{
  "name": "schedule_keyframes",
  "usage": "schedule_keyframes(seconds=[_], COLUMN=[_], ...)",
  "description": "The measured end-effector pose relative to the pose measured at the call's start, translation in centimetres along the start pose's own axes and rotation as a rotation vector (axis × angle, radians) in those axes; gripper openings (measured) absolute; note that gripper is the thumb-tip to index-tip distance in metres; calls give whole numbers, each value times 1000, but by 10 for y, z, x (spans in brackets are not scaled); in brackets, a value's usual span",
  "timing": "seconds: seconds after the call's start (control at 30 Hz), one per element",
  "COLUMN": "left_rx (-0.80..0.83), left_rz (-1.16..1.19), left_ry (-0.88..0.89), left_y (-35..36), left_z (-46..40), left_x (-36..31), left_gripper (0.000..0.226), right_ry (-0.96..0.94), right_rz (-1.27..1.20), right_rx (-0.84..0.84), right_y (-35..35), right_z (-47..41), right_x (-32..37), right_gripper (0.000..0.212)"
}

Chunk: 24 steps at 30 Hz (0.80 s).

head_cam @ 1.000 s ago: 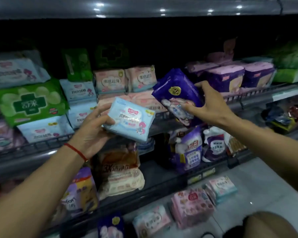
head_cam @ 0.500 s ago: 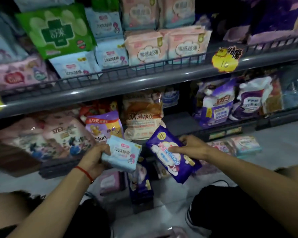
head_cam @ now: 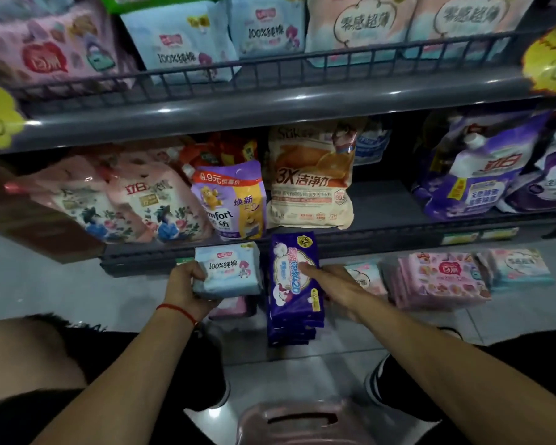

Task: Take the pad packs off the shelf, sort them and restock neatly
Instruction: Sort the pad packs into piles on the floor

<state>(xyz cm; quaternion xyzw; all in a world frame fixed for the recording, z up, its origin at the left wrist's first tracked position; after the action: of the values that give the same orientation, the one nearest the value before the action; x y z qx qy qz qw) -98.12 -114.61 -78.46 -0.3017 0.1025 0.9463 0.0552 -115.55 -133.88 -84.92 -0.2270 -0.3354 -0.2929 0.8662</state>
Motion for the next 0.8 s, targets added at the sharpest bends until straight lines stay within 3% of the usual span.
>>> schedule_keyframes(seconds=[0.17, 0.43, 0.8], left_rx=[-50, -32, -71], left_rz=[3, 30, 40], left_ry=[-4, -14, 25], left_y=[-14, -13, -26], left_z=[-20, -25, -24], left_x=[5, 6, 5], left_gripper=[48, 58, 52], right_ry=[-167, -187, -248], right_rz=[357, 266, 275], right_rx=[-113, -86, -54], right_y=[19, 21, 29], right_z=[-22, -21, -12], right_x=[-13, -9, -7], right_gripper=[57, 35, 36])
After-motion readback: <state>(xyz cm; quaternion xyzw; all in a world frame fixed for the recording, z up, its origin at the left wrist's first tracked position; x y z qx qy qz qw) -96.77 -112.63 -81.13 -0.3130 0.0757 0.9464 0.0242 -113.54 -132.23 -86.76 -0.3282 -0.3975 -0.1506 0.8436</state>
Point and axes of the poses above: each hand's wrist, its own z-axis away from the middle knuckle, its own y-axis out of the palm, x = y × z, the point moved 5 cm from there along -z, towards the middle knuckle, and after that the axes turned 12 degrees about -x, right-handed, at the moved point
